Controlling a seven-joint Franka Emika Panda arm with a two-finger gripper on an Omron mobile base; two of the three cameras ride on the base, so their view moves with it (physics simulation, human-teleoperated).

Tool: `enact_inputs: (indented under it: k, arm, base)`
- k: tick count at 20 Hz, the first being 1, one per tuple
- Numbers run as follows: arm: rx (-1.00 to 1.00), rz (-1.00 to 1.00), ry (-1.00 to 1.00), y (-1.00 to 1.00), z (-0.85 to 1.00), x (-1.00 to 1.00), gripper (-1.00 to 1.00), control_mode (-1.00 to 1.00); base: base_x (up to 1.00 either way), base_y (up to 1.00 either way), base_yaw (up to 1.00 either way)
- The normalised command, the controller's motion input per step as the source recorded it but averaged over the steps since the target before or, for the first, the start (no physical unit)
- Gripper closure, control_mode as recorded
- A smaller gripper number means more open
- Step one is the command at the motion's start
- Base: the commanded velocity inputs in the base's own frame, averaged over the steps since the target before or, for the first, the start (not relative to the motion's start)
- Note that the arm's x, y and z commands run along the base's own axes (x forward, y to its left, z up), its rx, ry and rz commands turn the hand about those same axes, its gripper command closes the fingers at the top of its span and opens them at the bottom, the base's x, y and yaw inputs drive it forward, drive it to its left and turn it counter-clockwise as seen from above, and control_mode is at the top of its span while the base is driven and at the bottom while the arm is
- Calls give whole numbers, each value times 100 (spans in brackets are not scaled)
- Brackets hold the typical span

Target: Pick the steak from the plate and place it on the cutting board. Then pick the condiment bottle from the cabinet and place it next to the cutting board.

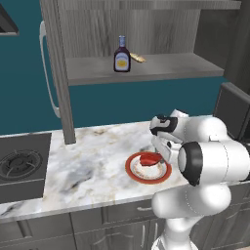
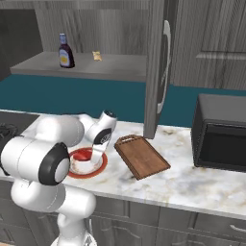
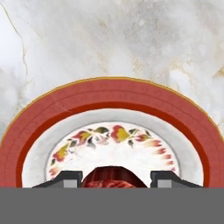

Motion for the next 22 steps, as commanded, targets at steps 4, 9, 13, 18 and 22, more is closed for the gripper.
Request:
enact_inputs:
  k: [4,9,13,18,22]
  arm:
    - [4,-1,0,-12,28,0,100,-100]
    - [1,-1,0,-17,16,0,100,-100]
    - [0,-1,0,-26,4,-1,100,-100]
    - [0,-3,0,-29,6,0,100,-100]
    - [0,-3,0,-29,9,0,100,-100]
  base:
    - [0,0,0]
    - [0,0,0]
    - [0,0,0]
    - [0,0,0]
    - [0,0,0]
